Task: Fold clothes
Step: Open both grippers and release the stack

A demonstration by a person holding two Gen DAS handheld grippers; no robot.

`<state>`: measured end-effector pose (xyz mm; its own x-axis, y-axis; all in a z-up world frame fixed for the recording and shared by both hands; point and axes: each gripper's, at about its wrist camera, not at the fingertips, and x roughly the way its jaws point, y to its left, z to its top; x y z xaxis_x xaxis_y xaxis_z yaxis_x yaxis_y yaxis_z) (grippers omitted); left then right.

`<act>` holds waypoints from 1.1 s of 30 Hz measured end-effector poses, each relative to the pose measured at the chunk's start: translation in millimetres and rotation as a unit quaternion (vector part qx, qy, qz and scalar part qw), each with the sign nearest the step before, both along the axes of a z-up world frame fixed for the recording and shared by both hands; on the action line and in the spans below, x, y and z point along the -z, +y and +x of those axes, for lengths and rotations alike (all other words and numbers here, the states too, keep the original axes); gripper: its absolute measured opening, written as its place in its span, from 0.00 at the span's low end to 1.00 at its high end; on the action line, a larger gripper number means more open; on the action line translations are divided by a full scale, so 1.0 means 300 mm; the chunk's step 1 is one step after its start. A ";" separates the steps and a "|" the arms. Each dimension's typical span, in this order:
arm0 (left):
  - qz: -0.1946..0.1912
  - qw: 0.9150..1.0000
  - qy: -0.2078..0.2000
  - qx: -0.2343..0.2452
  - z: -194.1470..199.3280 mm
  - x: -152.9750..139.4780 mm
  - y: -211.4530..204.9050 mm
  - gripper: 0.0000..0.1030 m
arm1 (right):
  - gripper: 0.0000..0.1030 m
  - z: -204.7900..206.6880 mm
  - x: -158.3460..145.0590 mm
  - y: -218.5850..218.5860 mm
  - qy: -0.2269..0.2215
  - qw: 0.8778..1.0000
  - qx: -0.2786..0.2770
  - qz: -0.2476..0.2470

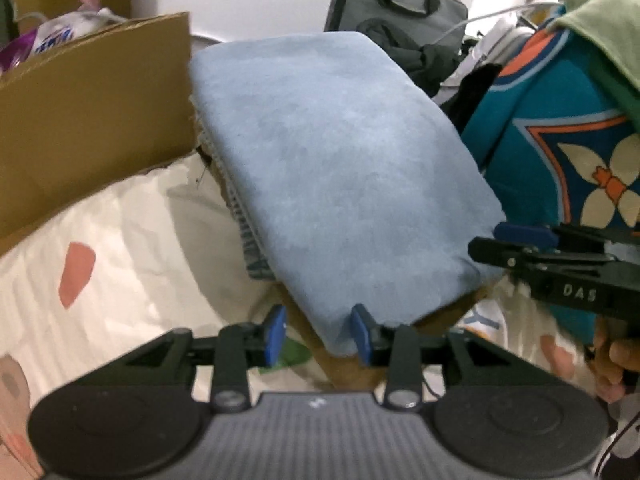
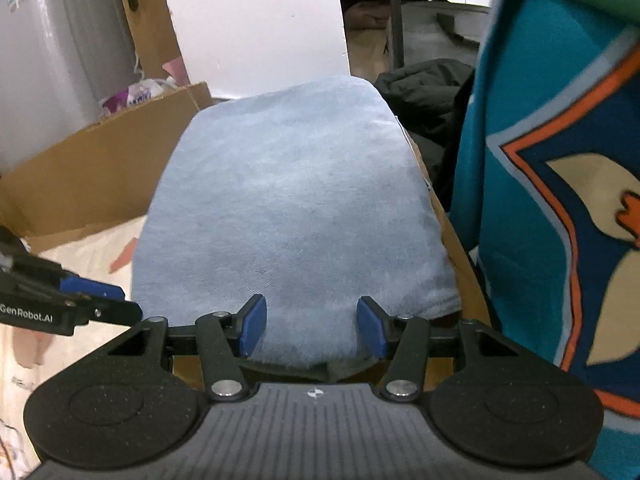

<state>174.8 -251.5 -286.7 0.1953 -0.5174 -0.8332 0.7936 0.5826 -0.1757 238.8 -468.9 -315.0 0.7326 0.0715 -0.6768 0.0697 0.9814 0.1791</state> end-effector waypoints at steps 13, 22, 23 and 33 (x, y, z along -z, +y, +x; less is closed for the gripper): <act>0.017 0.998 0.002 -0.058 0.030 -0.237 0.116 0.88 | 0.81 -0.066 -0.206 0.023 0.031 0.999 0.000 0.010; 0.021 0.992 -0.007 -0.121 0.038 -0.538 0.302 0.97 | 0.87 -0.127 -0.497 0.114 0.053 0.998 -0.022 0.021; 0.022 0.992 -0.008 -0.127 0.034 -0.575 0.329 0.97 | 0.89 -0.138 -0.534 0.126 0.052 0.998 -0.025 0.022; 0.030 0.983 -0.023 -0.181 -0.037 -0.891 0.597 0.99 | 0.92 -0.272 -0.881 0.252 0.046 0.998 -0.040 0.030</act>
